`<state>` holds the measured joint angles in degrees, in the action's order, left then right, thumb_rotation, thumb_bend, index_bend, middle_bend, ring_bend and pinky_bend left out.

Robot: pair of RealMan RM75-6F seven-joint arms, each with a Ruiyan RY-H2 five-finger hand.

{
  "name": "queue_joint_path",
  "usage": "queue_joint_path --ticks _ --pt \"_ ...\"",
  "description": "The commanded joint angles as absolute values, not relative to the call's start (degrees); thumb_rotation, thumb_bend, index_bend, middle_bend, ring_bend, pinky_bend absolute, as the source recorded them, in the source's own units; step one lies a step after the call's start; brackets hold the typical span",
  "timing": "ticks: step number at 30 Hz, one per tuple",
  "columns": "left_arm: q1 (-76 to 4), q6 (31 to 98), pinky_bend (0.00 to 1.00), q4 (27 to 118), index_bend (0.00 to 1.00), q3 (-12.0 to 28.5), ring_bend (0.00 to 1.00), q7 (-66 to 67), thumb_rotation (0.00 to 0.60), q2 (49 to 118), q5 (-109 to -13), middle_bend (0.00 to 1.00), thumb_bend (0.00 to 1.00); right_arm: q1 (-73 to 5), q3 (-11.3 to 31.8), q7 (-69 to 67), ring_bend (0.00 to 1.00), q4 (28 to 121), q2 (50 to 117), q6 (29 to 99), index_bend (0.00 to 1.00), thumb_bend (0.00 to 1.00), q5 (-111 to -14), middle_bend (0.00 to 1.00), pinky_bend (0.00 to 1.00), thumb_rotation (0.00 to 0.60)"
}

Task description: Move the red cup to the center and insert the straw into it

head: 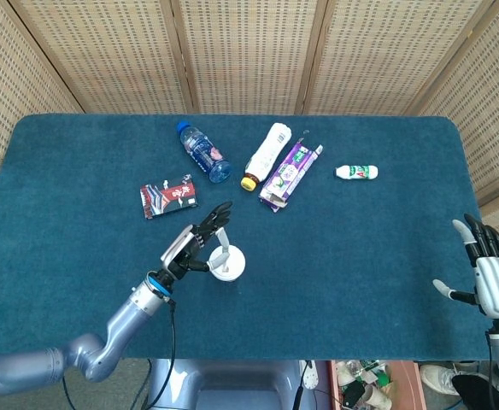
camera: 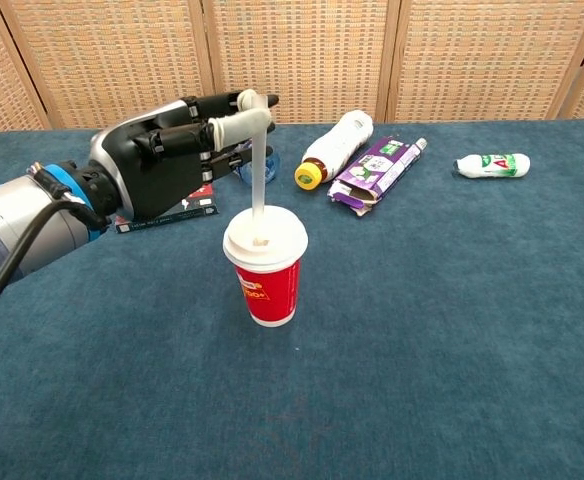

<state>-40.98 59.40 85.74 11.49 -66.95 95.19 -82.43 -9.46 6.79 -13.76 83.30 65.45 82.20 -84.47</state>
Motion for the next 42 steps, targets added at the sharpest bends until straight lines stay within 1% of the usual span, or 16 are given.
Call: queue_joint_path --ticks 1,4,5,7,9,11,12,14,18,23,25,28,29,36,39,42 --pt "-41.2 58.6 0.00 85.0 0.65 11.4 0.00 -66.8 0.600 95.8 -81.9 0.00 0.42 -9.5 6.8 -13.8 0.00 83.3 65.4 82.2 0.06 0.00 -84.5 0.00 0.00 0.600" --pt "-41.3 58.1 0.00 84.3 0.64 11.3 0.00 -66.8 0.600 96.1 -81.9 0.00 0.42 -9.5 6.8 -13.8 0.00 83.3 65.4 82.1 0.06 0.00 -84.4 0.00 0.00 0.600" --pt "-41.3 58.1 0.00 84.2 0.62 11.2 0.00 -66.7 0.600 96.2 -81.9 0.00 0.42 -9.5 6.8 -13.8 0.00 83.3 65.4 82.1 0.06 0.00 -84.4 0.00 0.00 0.600" --pt "-41.3 58.1 0.00 84.1 0.50 11.0 0.00 -66.6 0.600 96.2 -82.4 0.00 0.42 -9.5 6.8 -13.9 0.00 83.3 65.4 82.1 0.06 0.00 -84.4 0.00 0.00 0.600" --pt "-41.4 58.2 0.00 84.2 0.28 10.1 0.00 -66.5 0.600 95.6 -84.0 0.00 0.42 -9.4 6.8 -14.0 0.00 83.3 65.4 82.2 0.06 0.00 -84.5 0.00 0.00 0.600" --pt "-41.2 58.7 0.00 84.4 0.12 9.8 0.00 -66.6 0.600 95.3 -84.7 0.00 0.42 -9.4 6.8 -14.0 0.00 83.3 65.3 82.3 0.06 0.00 -84.6 0.00 0.00 0.600" --pt "-41.1 58.9 0.00 84.5 0.06 9.7 0.00 -66.7 0.600 95.1 -84.9 0.00 0.41 -9.4 6.8 -14.0 0.00 83.3 65.3 82.3 0.06 0.00 -84.6 0.00 0.00 0.600" --pt "-40.8 59.7 0.00 84.9 0.00 9.5 0.00 -66.9 0.600 94.7 -85.4 0.00 0.41 -9.4 6.8 -14.0 0.00 83.4 65.3 82.4 0.06 0.00 -84.8 0.00 0.00 0.600" --pt "-39.9 61.9 0.00 86.5 0.00 9.3 0.00 -67.4 0.600 93.3 -86.6 0.00 0.40 -9.4 6.7 -14.0 0.00 83.7 65.2 82.7 0.06 0.00 -85.1 0.00 0.00 0.600" --pt "-37.6 67.0 0.00 89.7 0.00 8.7 0.00 -67.0 0.600 89.7 -89.2 0.00 0.38 -9.2 6.5 -13.7 0.00 84.2 65.1 83.2 0.06 0.00 -85.7 0.00 0.00 0.600" --pt "-35.5 70.9 0.00 90.8 0.00 8.3 0.00 -61.4 0.600 85.0 -91.3 0.00 0.30 -9.1 6.4 -13.5 0.00 84.7 64.9 83.6 0.06 0.00 -86.1 0.00 0.00 0.600" --pt "-32.9 72.1 0.00 94.0 0.00 7.6 0.00 -47.8 0.600 77.8 -90.0 0.00 0.13 -8.9 6.3 -13.2 0.00 85.2 64.7 84.0 0.06 0.00 -86.3 0.00 0.00 0.600" --pt "-31.8 72.8 0.00 95.2 0.00 7.6 0.00 -42.6 0.600 75.6 -89.0 0.00 0.11 -8.9 6.3 -13.2 0.00 85.4 64.7 84.1 0.06 0.00 -86.4 0.00 0.00 0.600" --pt "-24.5 77.0 0.00 104.5 0.00 4.8 0.00 -9.7 0.600 62.5 -83.0 0.00 0.09 -8.6 6.3 -12.8 0.00 86.2 64.3 84.9 0.06 0.00 -86.9 0.00 0.00 0.600" --pt "-19.0 83.1 0.00 106.1 0.00 2.9 0.00 1.7 0.600 60.6 -80.1 0.00 0.09 -8.5 6.2 -12.3 0.00 86.5 64.2 85.3 0.06 0.00 -87.1 0.00 0.00 0.600" --pt "-15.4 87.4 0.00 105.8 0.00 2.0 0.00 6.2 0.600 62.0 -79.0 0.00 0.09 -8.4 6.2 -11.6 0.00 86.7 64.2 85.4 0.06 0.00 -87.1 0.00 0.00 0.600"
